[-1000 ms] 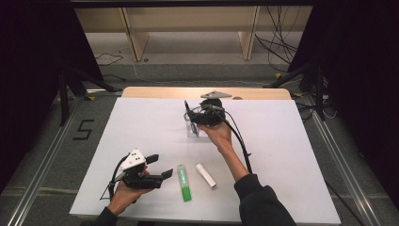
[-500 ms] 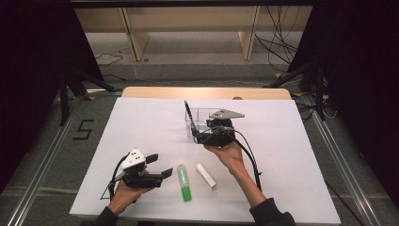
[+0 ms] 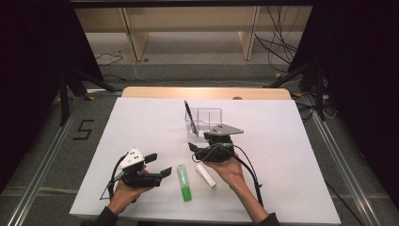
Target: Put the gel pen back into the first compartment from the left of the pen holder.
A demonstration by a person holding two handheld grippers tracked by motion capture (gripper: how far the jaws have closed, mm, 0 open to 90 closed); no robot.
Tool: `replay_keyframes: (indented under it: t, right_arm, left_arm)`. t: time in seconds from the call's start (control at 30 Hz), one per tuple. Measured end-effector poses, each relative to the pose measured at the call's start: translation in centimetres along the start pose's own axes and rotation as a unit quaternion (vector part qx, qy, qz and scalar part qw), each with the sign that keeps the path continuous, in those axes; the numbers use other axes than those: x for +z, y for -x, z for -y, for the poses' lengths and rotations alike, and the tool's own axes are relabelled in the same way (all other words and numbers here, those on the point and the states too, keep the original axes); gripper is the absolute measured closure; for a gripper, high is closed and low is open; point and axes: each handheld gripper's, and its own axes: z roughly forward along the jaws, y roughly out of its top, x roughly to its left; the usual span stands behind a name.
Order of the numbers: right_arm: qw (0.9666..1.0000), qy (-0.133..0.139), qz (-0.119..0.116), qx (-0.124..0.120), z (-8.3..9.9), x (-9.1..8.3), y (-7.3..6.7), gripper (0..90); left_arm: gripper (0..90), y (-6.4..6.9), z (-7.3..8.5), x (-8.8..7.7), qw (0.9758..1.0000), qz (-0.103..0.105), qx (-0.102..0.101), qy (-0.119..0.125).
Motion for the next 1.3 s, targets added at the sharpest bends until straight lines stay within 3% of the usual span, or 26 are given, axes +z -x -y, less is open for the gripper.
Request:
replay_keyframes:
  t: [0.67,1.3]
  right_arm:
    - [0.9979,-0.035,-0.052,-0.016,3.4,-0.6,-3.2,32.7]
    - [0.9955,-0.069,-0.050,-0.041,5.2,0.6,-6.1,30.8]
  left_arm:
    - [16.0,-0.5,-0.1,-0.3,0.9998,-0.015,-0.012,0.009]
    - [15.9,-0.5,-0.1,-0.3,0.9997,-0.017,-0.012,0.010]
